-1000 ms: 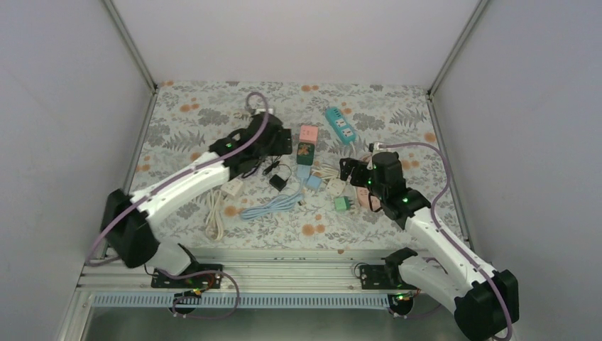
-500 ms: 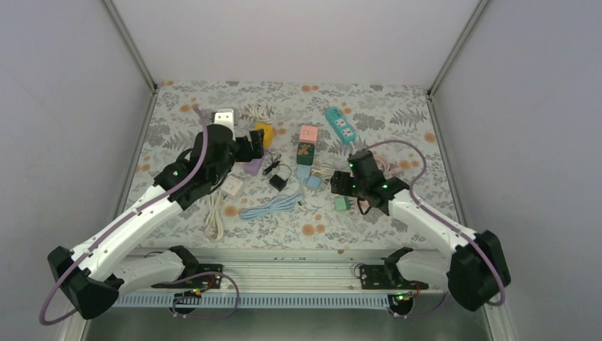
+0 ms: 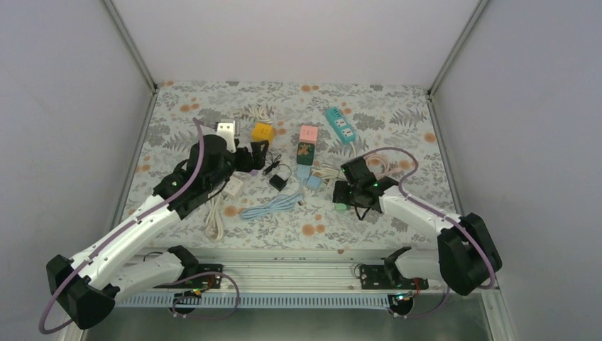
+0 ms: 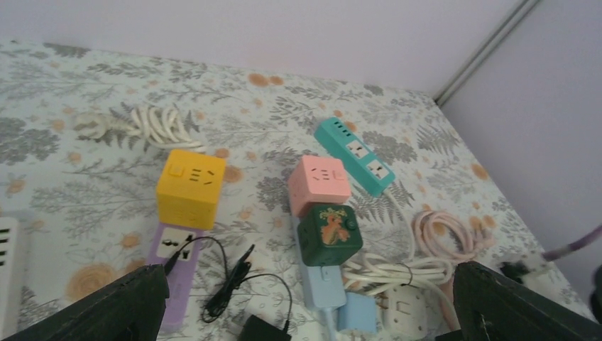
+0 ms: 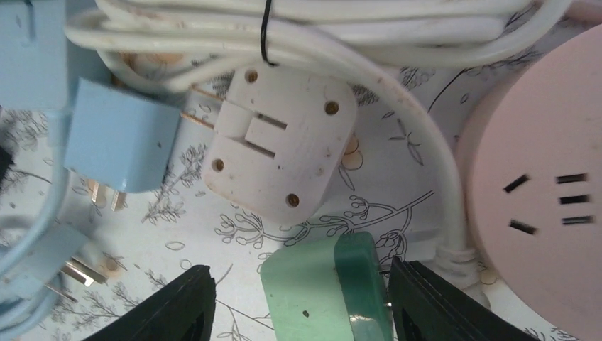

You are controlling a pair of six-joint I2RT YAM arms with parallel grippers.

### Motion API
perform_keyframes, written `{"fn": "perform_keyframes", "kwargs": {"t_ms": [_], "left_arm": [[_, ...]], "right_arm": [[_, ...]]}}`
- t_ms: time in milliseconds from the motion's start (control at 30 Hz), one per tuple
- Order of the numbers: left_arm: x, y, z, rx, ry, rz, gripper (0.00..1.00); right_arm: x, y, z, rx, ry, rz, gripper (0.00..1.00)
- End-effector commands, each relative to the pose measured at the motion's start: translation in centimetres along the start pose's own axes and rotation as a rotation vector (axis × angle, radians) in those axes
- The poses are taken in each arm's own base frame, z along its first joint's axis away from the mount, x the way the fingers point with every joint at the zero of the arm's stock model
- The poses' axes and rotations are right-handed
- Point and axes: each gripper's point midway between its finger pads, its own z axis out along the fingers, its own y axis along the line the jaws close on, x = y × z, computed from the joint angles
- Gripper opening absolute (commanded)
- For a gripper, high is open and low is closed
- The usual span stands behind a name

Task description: Insert the plug

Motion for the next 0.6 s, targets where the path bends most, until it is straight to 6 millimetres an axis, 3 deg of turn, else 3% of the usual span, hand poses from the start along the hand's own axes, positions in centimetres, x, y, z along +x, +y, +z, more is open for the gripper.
{"fn": "perform_keyframes", "kwargs": {"t_ms": [0,167,400,567], "left_arm": [[-0.2,-1.5,0.4,0.082,-0.002,0.001,1.00],[0.5,-1.8,1.0,0.104,0.017,-0.021,1.00],[0.7,-1.7,1.3,0.099,0.033,-0.025,1.00],[0.9,-1.6,1.7,0.086,0.041,-0.030,1.00]], "right_arm": [[1.3,1.0,0.7,-0.035,0.084,-0.043,0.60],[3.5,0.3,2.2,0.016,0.162,-0.071,0.59],[3.9,1.5,2.0,0.024,0.167,-0.111,0.58],[3.5,-0.3,2.4,0.172,0.140,-0.132,0.59]]}}
